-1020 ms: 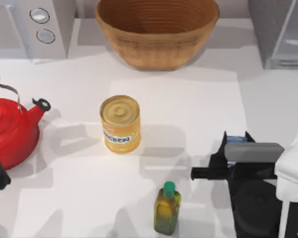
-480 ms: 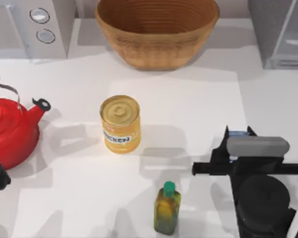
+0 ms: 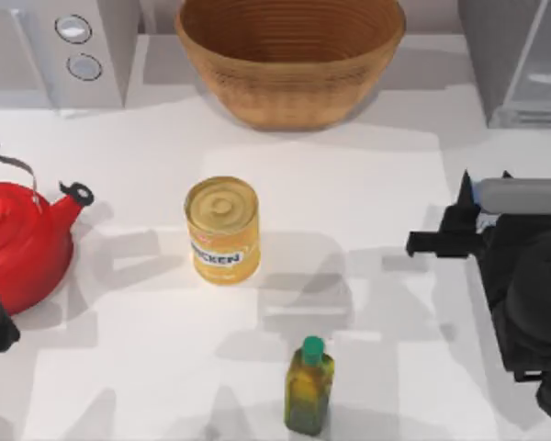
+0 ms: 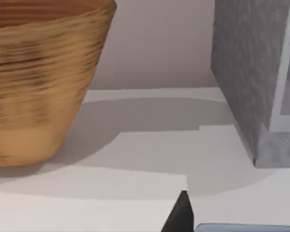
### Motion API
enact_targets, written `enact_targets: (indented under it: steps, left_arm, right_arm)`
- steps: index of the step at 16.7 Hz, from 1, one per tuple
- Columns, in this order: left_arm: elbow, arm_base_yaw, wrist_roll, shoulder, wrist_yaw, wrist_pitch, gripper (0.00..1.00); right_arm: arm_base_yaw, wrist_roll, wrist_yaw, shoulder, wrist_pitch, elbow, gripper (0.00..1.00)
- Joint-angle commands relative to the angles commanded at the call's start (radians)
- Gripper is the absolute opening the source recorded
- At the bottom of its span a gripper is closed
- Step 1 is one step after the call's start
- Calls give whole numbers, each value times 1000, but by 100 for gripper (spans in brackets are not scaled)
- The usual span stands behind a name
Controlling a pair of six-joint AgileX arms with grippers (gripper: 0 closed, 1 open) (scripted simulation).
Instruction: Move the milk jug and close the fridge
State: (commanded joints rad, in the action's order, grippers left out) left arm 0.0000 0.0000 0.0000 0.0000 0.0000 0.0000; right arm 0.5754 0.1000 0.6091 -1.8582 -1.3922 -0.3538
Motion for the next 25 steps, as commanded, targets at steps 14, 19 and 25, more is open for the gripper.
enact_targets:
  steps: [14, 19, 25]
  left_arm:
    - [0, 0, 0, 0, 0, 0, 100]
    - [0, 0, 0, 0, 0, 0, 100]
    - [0, 0, 0, 0, 0, 0, 100]
  right_arm:
    - [-557, -82, -567, 350, 276, -33, 0]
    - [-589, -86, -602, 237, 296, -148, 0]
    - [-688, -98, -707, -121, 389, -565, 0]
